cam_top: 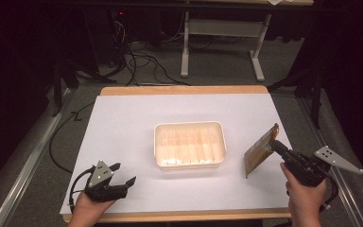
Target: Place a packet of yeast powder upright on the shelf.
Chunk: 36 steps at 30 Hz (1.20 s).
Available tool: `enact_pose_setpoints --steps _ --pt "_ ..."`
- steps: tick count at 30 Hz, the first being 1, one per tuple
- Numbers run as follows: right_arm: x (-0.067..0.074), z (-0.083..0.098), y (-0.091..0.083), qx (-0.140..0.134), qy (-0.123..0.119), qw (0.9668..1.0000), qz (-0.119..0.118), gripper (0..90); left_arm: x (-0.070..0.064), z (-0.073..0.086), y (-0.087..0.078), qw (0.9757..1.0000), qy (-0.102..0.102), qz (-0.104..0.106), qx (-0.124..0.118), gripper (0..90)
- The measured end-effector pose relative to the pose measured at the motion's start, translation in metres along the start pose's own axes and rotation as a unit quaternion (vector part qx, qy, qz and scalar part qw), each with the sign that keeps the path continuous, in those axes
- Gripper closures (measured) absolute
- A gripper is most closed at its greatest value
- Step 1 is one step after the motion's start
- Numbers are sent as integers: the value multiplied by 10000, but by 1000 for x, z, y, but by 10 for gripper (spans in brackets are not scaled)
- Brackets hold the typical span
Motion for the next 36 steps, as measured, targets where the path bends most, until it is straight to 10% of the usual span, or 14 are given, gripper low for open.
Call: enact_pose_setpoints --steps 36 --pt "38 -63 14 -347 -450 9970 -522 900 1 -1 -4 9999 -8 -15 -148 249"
Point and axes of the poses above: each handheld gripper's, and its own axes: y roughly forward along the jaws, z roughly out of its underside, x roughly to its left, the point moved 3 cm from there along y, roughly forward along the jaws, and after that the axes turned 7 degrees about -y, right-handed, at the moved point
